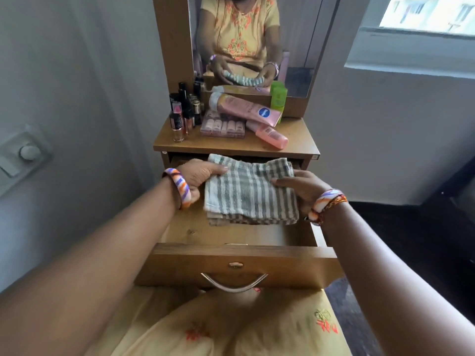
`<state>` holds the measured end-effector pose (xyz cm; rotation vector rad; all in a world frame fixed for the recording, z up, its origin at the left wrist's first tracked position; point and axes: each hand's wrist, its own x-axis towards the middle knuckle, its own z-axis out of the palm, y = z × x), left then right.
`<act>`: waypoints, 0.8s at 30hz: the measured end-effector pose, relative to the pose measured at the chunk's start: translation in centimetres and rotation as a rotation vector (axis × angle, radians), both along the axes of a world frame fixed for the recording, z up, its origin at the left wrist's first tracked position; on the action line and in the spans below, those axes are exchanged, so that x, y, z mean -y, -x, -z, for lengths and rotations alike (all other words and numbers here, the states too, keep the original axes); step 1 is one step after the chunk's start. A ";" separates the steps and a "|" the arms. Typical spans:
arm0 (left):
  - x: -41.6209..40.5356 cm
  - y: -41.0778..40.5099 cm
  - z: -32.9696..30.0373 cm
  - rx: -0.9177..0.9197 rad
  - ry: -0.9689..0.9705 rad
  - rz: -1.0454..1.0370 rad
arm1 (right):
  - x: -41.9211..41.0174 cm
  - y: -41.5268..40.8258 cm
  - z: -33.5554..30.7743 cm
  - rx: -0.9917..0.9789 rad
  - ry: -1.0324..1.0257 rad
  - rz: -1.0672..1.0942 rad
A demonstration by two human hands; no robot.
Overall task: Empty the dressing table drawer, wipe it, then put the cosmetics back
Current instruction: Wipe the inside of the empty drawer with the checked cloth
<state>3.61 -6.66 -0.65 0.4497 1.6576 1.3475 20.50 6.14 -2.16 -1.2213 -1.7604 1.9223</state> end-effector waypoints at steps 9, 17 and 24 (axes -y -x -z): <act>-0.4 2.1 5.1 -0.802 0.293 -0.170 | 0.3 0.6 1.7 0.535 -0.519 0.018; 2.2 4.6 7.1 -0.905 0.745 -0.166 | 4.7 5.6 4.1 0.821 -0.687 -0.370; 2.9 4.7 7.6 -0.913 0.798 -0.097 | 3.5 7.7 6.6 1.127 -0.590 -0.462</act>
